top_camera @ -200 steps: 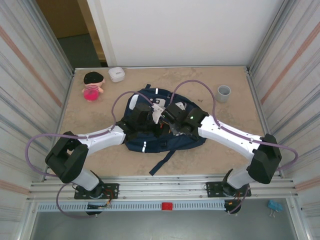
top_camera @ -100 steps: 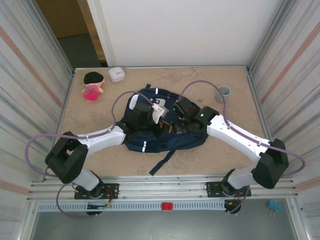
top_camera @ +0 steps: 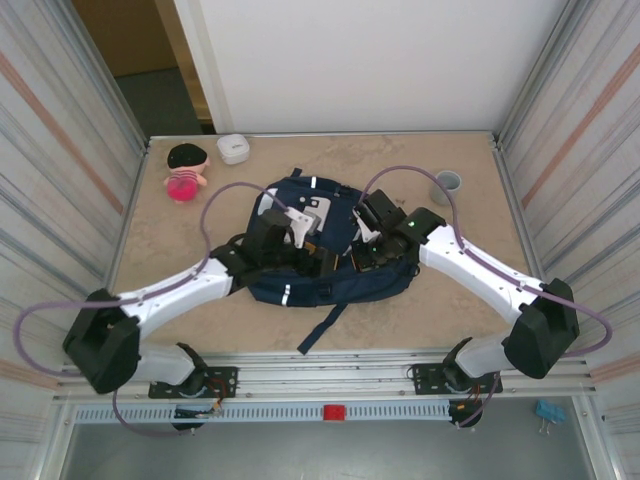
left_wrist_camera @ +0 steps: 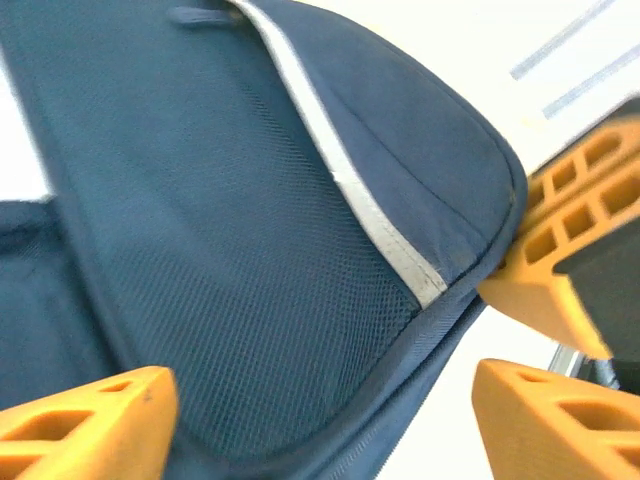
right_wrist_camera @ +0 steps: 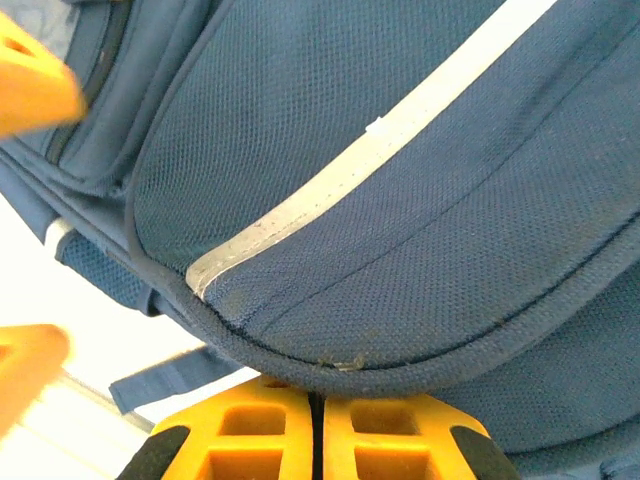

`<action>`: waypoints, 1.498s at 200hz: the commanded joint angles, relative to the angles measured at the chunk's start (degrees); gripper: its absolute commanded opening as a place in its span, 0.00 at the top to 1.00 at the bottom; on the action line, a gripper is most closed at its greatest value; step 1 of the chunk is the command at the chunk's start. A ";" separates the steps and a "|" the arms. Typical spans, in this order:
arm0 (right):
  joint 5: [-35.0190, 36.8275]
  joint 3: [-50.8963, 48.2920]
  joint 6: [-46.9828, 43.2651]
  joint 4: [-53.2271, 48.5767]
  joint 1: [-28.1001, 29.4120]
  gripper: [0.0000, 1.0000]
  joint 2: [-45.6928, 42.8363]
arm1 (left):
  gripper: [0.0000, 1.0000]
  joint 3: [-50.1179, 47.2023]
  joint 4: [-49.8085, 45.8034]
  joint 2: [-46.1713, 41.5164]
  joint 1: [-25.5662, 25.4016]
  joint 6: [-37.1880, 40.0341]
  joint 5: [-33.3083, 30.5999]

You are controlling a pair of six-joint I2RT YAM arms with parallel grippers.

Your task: Pack books, pencil case, and school supplies into a backpack

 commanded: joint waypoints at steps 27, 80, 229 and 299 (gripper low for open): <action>-3.49 -0.63 -0.80 -0.23 -0.06 1.00 -2.11 | 0.17 -7.04 -19.34 -14.31 -0.27 -28.33 -11.45; -3.33 -1.80 -0.46 1.32 2.19 1.00 -2.39 | 0.18 -22.89 -3.83 -18.54 -0.14 -39.33 -15.57; 0.84 -2.11 7.39 12.14 11.53 1.00 0.76 | 0.19 -6.60 5.20 -7.68 14.88 -36.85 -0.13; -0.94 -4.90 6.62 13.49 11.28 1.00 -1.46 | 0.33 -16.50 16.27 -16.21 -1.36 -61.75 -8.16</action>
